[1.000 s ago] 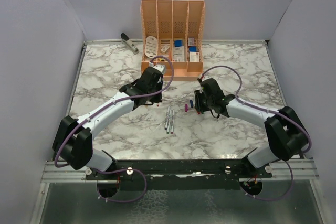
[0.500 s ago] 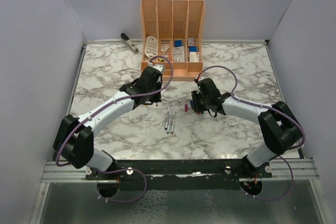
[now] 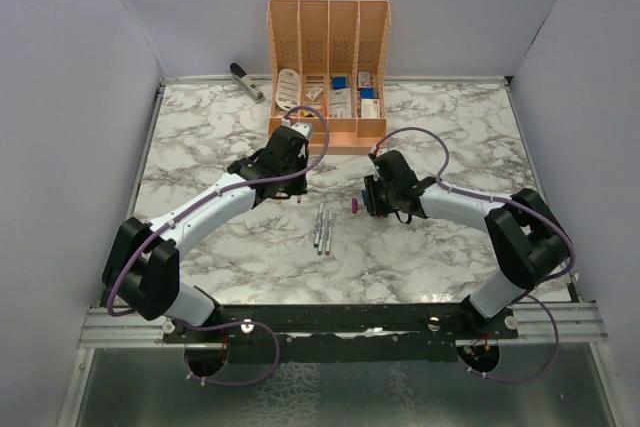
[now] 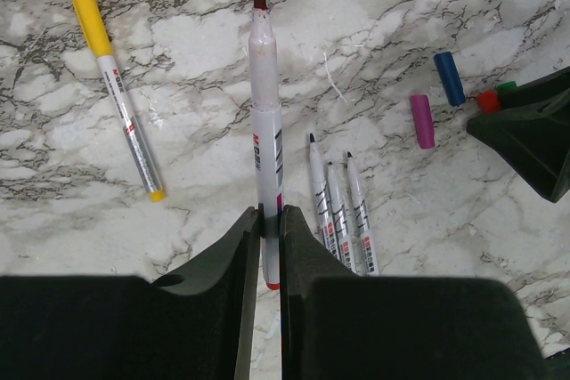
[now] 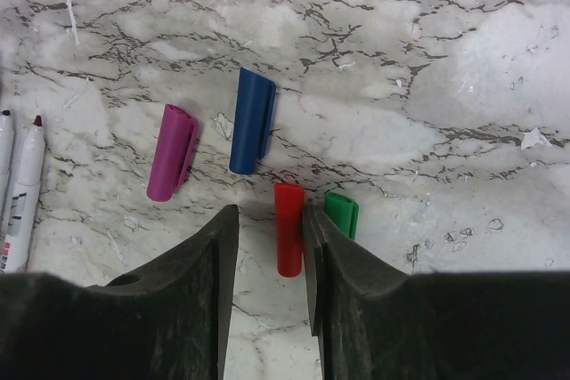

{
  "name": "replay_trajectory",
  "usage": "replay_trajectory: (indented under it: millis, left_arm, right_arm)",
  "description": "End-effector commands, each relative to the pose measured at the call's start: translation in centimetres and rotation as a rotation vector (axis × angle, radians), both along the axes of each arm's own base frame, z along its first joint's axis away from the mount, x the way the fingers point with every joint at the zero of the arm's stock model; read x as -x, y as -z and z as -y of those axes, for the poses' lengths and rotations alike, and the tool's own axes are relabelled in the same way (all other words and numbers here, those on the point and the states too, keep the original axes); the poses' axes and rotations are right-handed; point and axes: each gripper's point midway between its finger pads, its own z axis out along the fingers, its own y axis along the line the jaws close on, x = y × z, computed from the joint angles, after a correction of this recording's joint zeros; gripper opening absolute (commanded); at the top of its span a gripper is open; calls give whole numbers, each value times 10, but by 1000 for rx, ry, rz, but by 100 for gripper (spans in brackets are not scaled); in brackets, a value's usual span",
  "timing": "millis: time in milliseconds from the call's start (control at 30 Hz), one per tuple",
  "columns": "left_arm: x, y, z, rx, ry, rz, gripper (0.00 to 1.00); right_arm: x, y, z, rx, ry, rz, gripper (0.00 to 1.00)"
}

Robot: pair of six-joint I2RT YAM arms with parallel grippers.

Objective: Insert the pens into the pen caps

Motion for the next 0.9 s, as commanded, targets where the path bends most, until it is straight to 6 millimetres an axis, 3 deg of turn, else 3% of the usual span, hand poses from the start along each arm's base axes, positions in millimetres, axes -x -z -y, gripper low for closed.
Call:
replay_trajectory:
  millis: [0,467,867]
  left_arm:
    - [-2,2,4,20,11,-6,0]
    - [-3,5,5,17,12,-14,0]
    - [-4,7,4,14,25,-20,0]
  right_arm:
    - [-2,5,-4,2,3,-12,34]
    - [0,21,10,72,66,-47,31]
    - [-6,2,9,44,74,10,31]
